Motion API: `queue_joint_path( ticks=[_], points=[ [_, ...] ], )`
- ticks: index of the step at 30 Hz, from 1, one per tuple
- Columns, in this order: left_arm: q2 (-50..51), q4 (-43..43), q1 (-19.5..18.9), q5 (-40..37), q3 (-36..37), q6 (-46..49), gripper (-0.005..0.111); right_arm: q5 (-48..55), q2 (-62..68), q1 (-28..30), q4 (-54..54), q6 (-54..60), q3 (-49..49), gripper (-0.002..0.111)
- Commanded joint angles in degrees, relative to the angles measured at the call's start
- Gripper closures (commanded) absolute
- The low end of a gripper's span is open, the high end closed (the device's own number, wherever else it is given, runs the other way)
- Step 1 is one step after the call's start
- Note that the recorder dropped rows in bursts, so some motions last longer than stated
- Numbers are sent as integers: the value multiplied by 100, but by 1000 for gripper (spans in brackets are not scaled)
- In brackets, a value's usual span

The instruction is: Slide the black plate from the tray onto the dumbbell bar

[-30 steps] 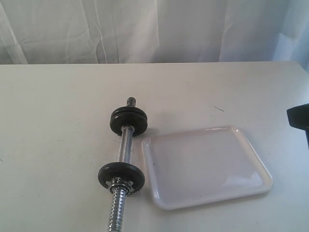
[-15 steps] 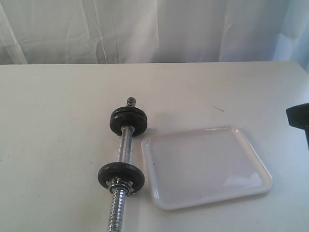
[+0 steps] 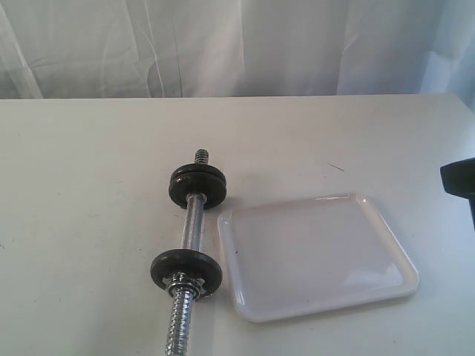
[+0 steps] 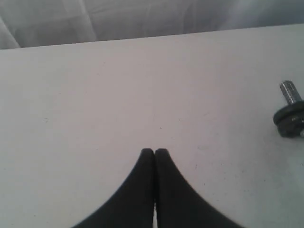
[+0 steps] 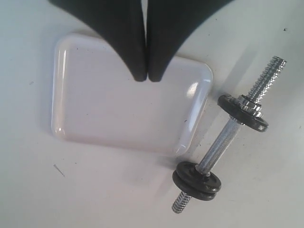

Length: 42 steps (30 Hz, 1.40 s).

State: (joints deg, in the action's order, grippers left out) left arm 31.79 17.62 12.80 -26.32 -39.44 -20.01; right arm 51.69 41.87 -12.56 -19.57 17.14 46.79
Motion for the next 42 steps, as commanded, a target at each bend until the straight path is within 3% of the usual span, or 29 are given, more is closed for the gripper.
queue_joint_path(
  ticks=[1, 10, 17, 24, 42],
  points=[
    [-326, -167, -14, 437, 851, 356, 107, -69, -26, 2, -28, 67, -23, 108],
    [-1424, -461, -14, 545, 1991, 484, 107, -69, -26, 2, -28, 67, -23, 108],
    [-2294, -981, -811, 1174, 2858, 594, 107, -69, -26, 2, -28, 67, -23, 108],
    [-2953, -1006, -1119, 1602, 3756, 670, 107, -69, -26, 2, -28, 67, -23, 108],
    [-3179, -1135, -1144, 1295, 3944, 696, 107, -69, -26, 2, -28, 67, -23, 108]
  ],
)
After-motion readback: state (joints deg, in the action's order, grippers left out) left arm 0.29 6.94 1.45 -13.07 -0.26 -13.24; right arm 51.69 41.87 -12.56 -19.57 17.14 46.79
